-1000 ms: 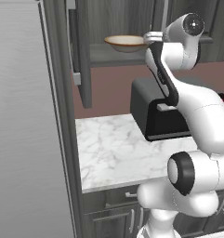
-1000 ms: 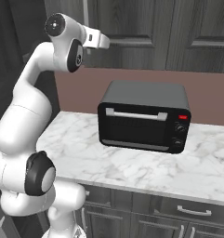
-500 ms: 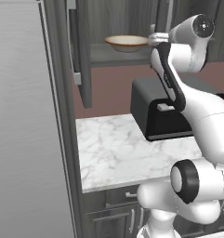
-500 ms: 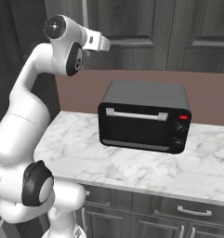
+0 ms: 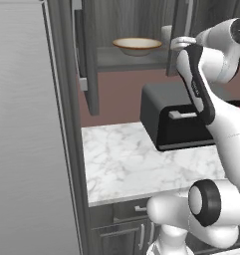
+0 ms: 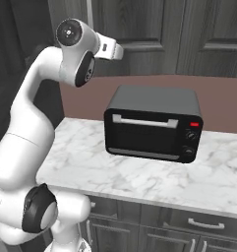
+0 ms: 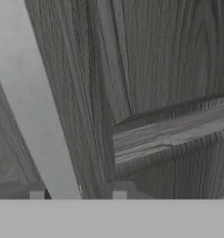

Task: Move the bowls from the cabinet to the plates on the dining table.

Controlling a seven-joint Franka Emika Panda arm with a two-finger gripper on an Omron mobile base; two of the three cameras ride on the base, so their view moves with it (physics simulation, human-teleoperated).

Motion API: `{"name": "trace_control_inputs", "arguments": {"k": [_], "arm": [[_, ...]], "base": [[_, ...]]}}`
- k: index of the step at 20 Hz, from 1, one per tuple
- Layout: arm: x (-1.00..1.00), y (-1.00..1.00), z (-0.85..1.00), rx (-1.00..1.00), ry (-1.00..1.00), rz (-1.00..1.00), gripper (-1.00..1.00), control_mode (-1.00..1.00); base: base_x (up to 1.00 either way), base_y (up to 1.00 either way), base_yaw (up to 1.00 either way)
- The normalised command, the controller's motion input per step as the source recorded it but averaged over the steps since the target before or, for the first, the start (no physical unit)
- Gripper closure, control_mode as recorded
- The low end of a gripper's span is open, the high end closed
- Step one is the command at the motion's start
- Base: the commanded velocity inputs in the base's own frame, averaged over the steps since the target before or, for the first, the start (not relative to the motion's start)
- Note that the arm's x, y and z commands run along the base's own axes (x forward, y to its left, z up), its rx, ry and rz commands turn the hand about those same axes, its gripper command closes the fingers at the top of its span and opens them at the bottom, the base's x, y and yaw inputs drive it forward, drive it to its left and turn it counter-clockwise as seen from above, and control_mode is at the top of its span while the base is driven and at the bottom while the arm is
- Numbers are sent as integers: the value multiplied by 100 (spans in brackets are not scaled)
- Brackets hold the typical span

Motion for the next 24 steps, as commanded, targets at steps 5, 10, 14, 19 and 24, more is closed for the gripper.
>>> {"name": "trace_control_inputs", "arguments": {"k": [5,10,14,19,24], "arm": [[-41,-66,12,6,0,4,100,-100],[-41,-67,11,5,0,4,100,-100],[-42,-70,10,5,0,3,100,-100],[-42,-72,10,6,0,3,100,-100],[-43,-74,8,6,0,2,100,-100]], "base": [[0,0,0],[0,0,0],[0,0,0],[0,0,0],[0,0,0]]}}
